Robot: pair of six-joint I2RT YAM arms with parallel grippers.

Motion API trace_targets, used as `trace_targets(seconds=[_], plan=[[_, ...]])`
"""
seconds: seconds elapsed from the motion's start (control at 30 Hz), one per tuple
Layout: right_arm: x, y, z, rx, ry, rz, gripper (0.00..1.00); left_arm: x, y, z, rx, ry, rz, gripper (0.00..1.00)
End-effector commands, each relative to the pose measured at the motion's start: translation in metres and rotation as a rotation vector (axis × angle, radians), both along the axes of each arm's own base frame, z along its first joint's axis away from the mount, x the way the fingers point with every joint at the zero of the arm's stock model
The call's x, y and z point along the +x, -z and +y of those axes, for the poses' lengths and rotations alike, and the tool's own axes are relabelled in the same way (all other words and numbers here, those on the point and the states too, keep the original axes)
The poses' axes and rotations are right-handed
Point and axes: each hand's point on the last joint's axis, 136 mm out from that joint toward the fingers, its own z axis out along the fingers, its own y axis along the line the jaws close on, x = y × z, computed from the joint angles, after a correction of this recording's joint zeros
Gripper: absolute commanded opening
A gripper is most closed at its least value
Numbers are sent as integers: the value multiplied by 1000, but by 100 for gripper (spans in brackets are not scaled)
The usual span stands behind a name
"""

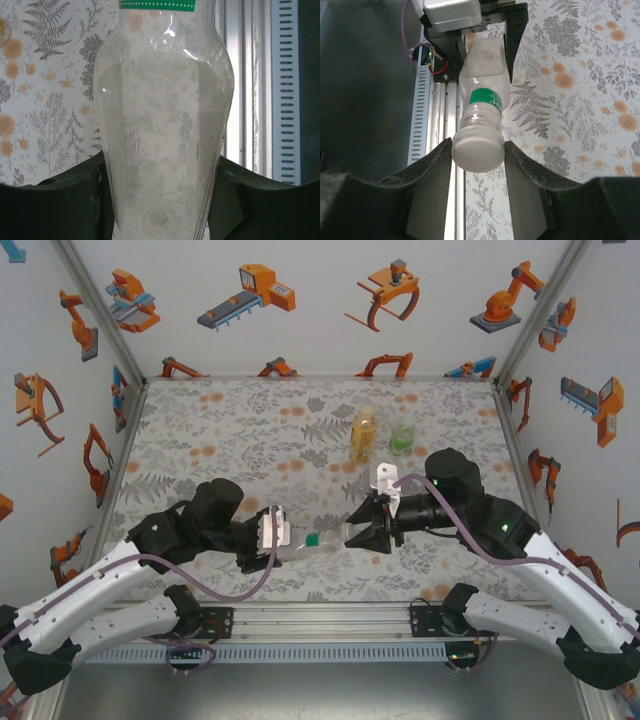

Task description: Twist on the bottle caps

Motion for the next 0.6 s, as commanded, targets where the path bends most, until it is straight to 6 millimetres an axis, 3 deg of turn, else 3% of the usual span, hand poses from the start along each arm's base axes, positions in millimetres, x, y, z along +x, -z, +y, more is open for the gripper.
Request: trace_targets(seconds=[0.0, 0.2, 0.57], plan=[[-3, 0, 5, 28, -40, -28, 8, 4, -19, -7, -53, -19, -8, 4], [6, 16, 7, 11, 1, -27, 7, 5, -21, -9, -83, -32, -9, 4], [14, 14, 12, 38, 30, -37, 4, 3, -19, -11, -90, -16, 3, 4]])
